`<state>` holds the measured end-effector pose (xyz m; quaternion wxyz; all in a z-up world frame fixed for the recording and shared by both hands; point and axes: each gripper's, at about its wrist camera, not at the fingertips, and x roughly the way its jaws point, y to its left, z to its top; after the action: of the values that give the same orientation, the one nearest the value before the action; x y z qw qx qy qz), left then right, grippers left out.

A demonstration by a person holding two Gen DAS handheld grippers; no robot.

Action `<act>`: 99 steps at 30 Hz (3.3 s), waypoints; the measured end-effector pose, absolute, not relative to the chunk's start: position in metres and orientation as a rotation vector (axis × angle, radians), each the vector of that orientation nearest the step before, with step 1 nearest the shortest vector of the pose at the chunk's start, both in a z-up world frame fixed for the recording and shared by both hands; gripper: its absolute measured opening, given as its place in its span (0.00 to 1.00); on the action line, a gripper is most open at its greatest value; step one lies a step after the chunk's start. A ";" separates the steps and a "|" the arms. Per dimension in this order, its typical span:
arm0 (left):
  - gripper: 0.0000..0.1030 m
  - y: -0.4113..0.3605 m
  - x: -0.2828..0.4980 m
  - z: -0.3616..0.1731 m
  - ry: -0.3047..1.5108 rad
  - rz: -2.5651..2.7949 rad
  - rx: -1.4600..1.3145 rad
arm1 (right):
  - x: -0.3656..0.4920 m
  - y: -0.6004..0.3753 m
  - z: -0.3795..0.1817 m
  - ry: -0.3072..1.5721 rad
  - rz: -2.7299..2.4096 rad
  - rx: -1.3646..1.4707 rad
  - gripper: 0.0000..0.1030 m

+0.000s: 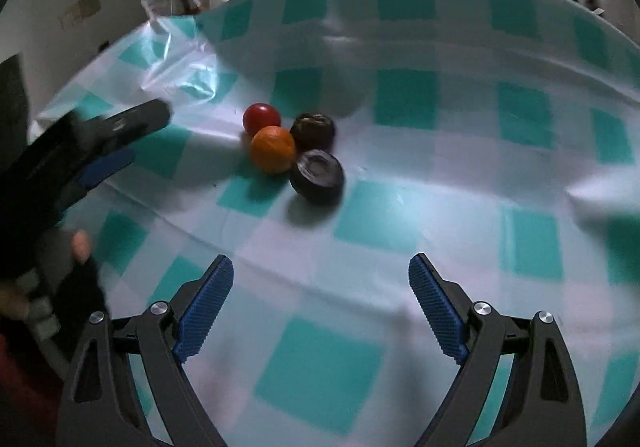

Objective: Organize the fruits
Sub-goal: 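Move both open tools back to the fruit pile, then grasp a dark passion fruit with the right tool while the left tool grasps a small orange, then carry the passion fruit and the orange in both tools over the white bin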

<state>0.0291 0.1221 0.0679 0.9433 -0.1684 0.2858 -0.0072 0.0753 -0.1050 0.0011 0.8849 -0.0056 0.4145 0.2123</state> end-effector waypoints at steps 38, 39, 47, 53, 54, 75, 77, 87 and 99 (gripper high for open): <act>0.80 0.029 0.091 0.024 0.787 0.015 -0.050 | 0.156 -0.194 0.004 0.687 0.204 0.339 0.39; 0.77 0.025 0.097 0.020 0.812 0.025 -0.038 | 0.155 -0.195 0.004 0.677 0.210 0.343 0.39; 0.64 0.010 0.125 0.007 0.889 0.067 0.037 | 0.154 -0.197 0.001 0.679 0.231 0.391 0.39; 0.34 0.020 0.121 0.005 0.891 -0.027 -0.056 | 0.153 -0.203 0.001 0.671 0.254 0.408 0.39; 0.34 0.026 0.116 0.006 0.884 -0.032 -0.078 | 0.152 -0.203 0.001 0.671 0.259 0.410 0.39; 0.34 0.059 0.037 0.028 0.784 -0.039 -0.196 | 0.160 -0.202 -0.004 0.700 0.305 0.431 0.39; 0.34 0.059 0.037 0.029 0.783 -0.034 -0.197 | 0.160 -0.202 -0.005 0.703 0.304 0.432 0.39; 0.34 0.063 0.030 0.035 0.768 -0.020 -0.196 | 0.104 -0.193 0.006 0.699 0.250 0.391 0.39; 0.34 0.044 -0.062 0.056 0.692 -0.085 -0.190 | -0.073 -0.169 0.027 0.639 0.254 0.137 0.40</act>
<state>-0.0622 0.0445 0.0563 0.9354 -0.0928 0.3387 -0.0416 -0.0734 -0.1689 0.0271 0.9392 0.0669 0.3129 0.1244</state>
